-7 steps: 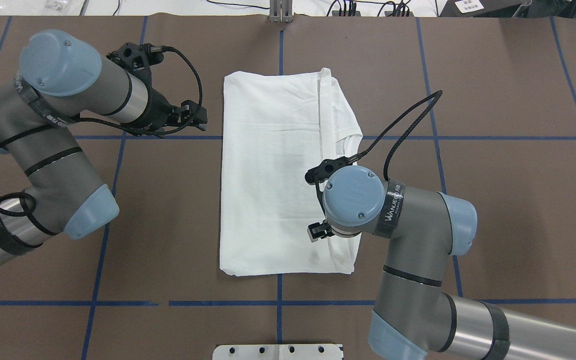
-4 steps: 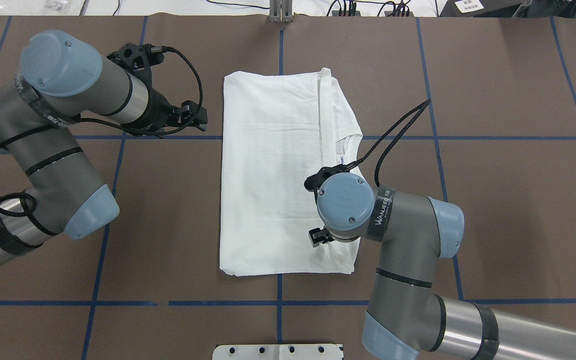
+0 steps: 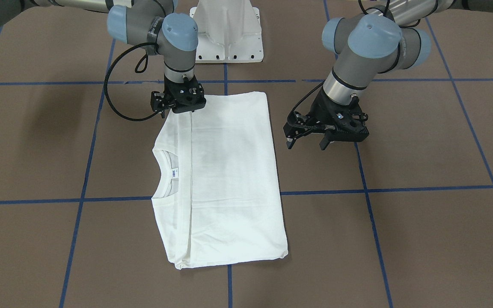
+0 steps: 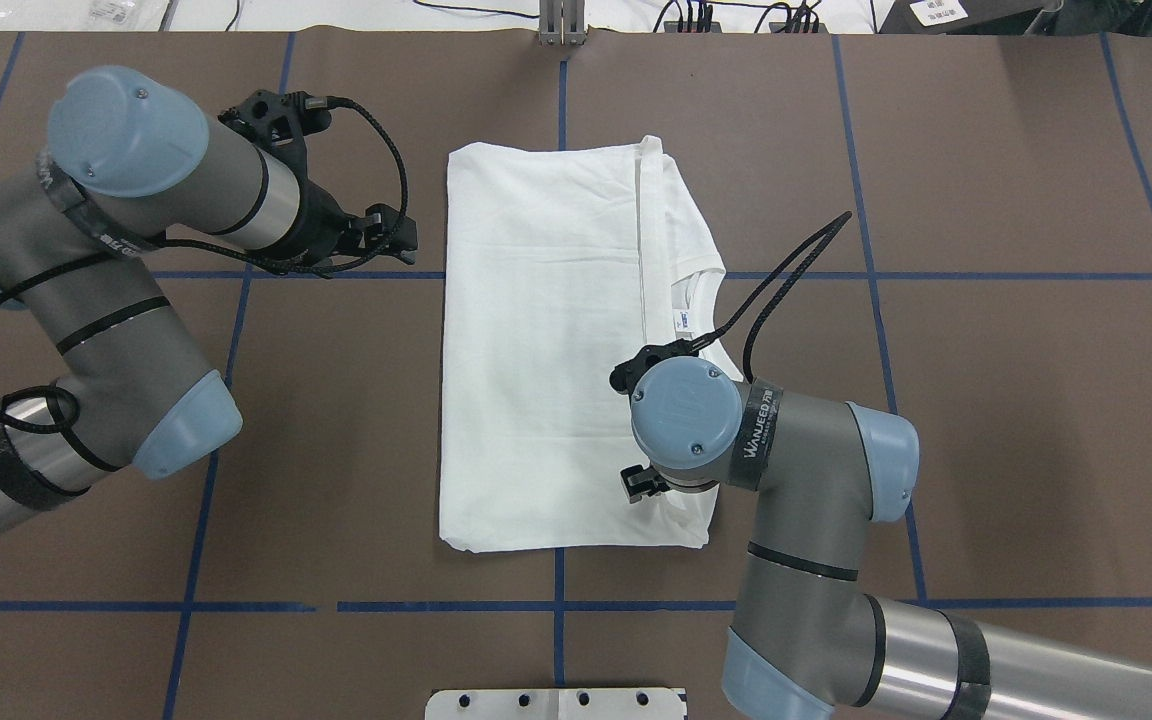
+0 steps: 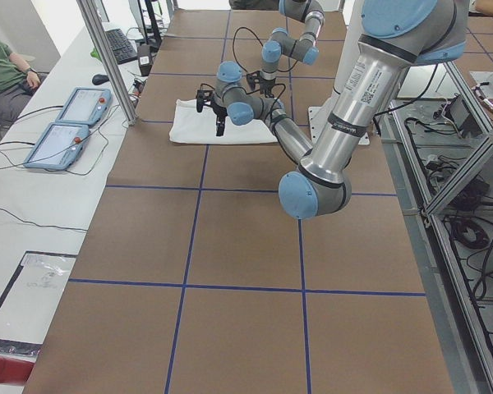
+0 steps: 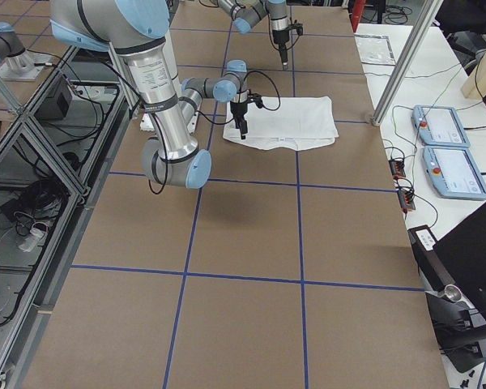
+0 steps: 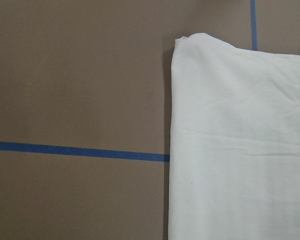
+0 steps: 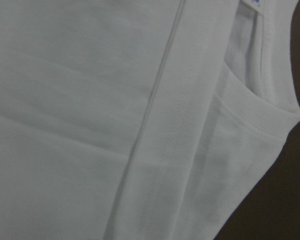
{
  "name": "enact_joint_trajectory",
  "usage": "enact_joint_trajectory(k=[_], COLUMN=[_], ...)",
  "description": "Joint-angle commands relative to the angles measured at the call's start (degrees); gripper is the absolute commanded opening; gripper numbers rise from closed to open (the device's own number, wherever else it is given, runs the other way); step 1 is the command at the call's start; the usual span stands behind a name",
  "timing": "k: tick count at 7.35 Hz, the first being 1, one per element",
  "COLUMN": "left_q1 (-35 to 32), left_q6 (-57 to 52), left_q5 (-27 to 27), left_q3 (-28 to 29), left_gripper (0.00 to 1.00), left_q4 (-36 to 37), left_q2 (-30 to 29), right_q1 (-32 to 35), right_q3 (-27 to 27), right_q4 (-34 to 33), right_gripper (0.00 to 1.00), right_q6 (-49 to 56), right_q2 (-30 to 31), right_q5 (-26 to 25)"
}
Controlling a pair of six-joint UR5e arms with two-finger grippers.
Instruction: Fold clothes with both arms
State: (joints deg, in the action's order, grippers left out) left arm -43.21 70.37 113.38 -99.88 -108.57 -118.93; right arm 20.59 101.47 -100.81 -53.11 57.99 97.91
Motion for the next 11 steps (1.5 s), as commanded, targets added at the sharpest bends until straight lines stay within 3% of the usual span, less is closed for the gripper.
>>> enact_joint_trajectory(k=[1, 8, 11], left_q1=[0.05, 0.14, 0.14], left_q6=[-0.06, 0.29, 0.56], left_q5=[0.00, 0.00, 0.00], left_q3=[0.38, 0.30, 0.38], left_gripper=[1.00, 1.00, 1.00], left_q4=[-0.42, -0.42, -0.42], left_q2=[0.01, -0.25, -0.69], right_q1=[-0.28, -0.28, 2.61], right_q3=[-0.22, -0.13, 1.44], right_q4=[0.00, 0.08, 0.08], right_gripper=[1.00, 1.00, 1.00], right_q6=[-0.06, 0.03, 2.48], right_q2=[0.20, 1.07, 3.17], right_q5=[0.00, 0.09, 0.70])
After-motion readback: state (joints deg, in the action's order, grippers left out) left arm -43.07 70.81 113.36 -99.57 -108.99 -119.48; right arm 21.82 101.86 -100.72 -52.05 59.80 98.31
